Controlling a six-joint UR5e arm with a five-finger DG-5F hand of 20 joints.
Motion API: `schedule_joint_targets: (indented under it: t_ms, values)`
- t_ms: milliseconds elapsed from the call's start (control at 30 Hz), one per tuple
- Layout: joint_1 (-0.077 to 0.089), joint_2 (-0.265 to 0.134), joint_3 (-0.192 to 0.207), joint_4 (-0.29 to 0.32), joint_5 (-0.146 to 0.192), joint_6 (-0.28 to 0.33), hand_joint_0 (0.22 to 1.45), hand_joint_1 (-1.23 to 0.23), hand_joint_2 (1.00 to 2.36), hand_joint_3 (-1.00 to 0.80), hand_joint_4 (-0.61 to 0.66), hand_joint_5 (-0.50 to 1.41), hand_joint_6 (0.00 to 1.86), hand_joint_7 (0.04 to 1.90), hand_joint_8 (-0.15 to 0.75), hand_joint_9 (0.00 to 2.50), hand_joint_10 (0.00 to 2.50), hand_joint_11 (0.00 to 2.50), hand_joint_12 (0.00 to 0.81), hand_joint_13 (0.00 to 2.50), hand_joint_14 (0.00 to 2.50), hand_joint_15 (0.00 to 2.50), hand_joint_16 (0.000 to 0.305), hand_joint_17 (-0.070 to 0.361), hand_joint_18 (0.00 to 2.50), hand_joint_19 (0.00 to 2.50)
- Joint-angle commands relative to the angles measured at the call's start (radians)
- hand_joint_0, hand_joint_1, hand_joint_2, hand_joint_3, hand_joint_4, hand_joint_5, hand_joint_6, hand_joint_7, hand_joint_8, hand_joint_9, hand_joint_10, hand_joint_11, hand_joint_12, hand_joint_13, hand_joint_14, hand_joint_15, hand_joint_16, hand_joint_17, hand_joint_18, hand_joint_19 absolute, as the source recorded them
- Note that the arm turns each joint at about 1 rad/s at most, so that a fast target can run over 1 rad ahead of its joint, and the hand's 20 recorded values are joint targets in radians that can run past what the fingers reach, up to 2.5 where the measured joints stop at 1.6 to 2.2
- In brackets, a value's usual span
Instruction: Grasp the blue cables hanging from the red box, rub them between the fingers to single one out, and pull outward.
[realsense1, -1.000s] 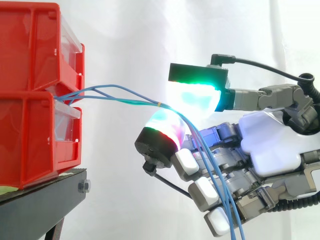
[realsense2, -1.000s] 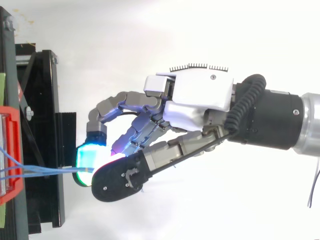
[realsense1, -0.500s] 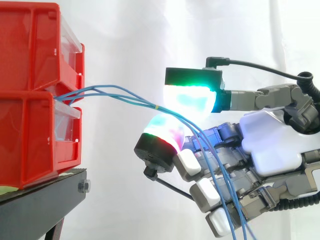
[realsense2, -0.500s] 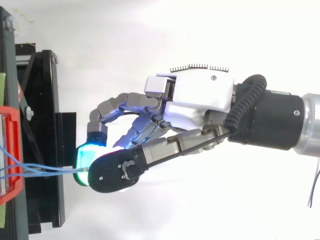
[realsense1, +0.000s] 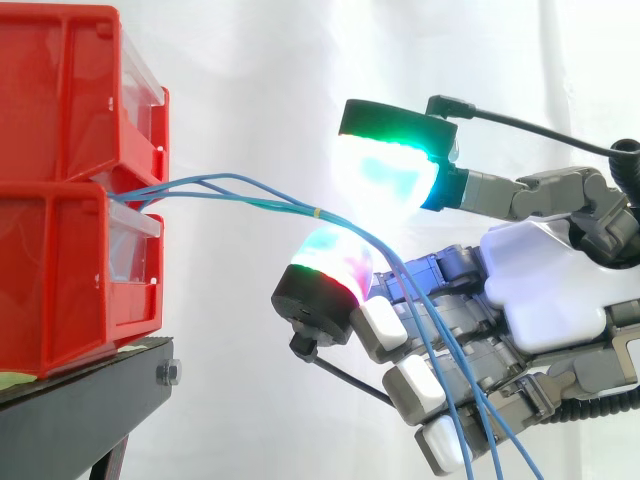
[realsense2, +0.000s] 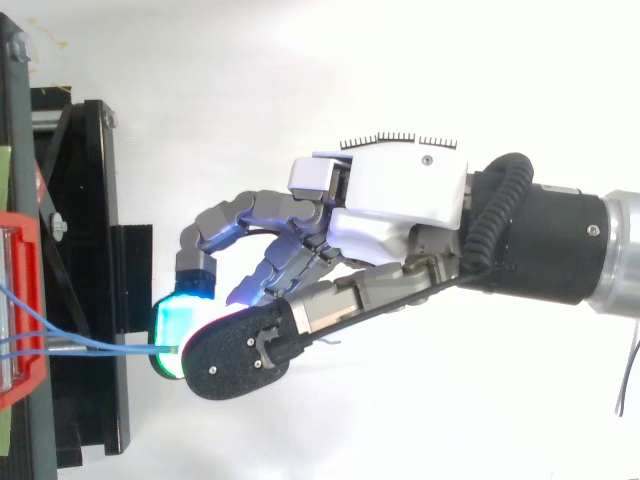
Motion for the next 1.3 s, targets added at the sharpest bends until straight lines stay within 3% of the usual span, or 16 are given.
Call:
schedule_joint_targets:
  t_ms: [0,200,433,567,600,700,1267]
  values:
    - [0.000,0.000,0.001,0.000,0.000,0.000,0.49,-0.68,1.00,-0.50,0.14,-0.15,0.82,1.07,0.289,0.98,0.02,0.64,0.419,0.95,0.02,0.72,0.059,0.132,0.75,0.71]
    - [0.002,0.000,0.001,0.002,0.006,0.003,0.50,-0.73,1.00,-0.50,0.14,-0.17,0.84,1.03,0.284,0.95,0.02,0.67,0.410,0.93,0.02,0.72,0.057,0.128,0.75,0.70]
    - [0.003,-0.001,0.036,0.002,0.011,-0.008,0.52,-0.75,1.00,-0.50,0.15,-0.18,0.82,0.98,0.275,0.92,0.01,0.67,0.402,0.93,0.02,0.72,0.056,0.125,0.74,0.71]
    - [0.008,-0.003,0.036,0.008,0.043,-0.048,0.52,-0.75,1.00,-0.50,0.15,-0.17,0.79,0.99,0.272,0.91,0.02,0.67,0.403,0.92,0.02,0.73,0.055,0.125,0.74,0.72]
    - [0.014,-0.004,0.036,0.034,0.086,-0.101,0.52,-0.75,1.00,-0.50,0.15,-0.17,0.78,0.99,0.269,0.91,0.02,0.67,0.403,0.92,0.02,0.73,0.055,0.125,0.74,0.71]
    - [0.020,-0.004,0.036,0.057,0.100,-0.115,0.53,-0.75,1.00,-0.50,0.15,-0.17,0.78,1.01,0.272,0.90,0.02,0.67,0.402,0.92,0.02,0.73,0.055,0.123,0.73,0.71]
    - [0.052,-0.004,0.035,0.057,0.100,-0.103,0.60,-0.80,1.00,-0.45,0.13,-0.20,0.85,0.99,0.255,0.85,0.02,0.67,0.383,0.91,0.02,0.73,0.052,0.117,0.72,0.71]
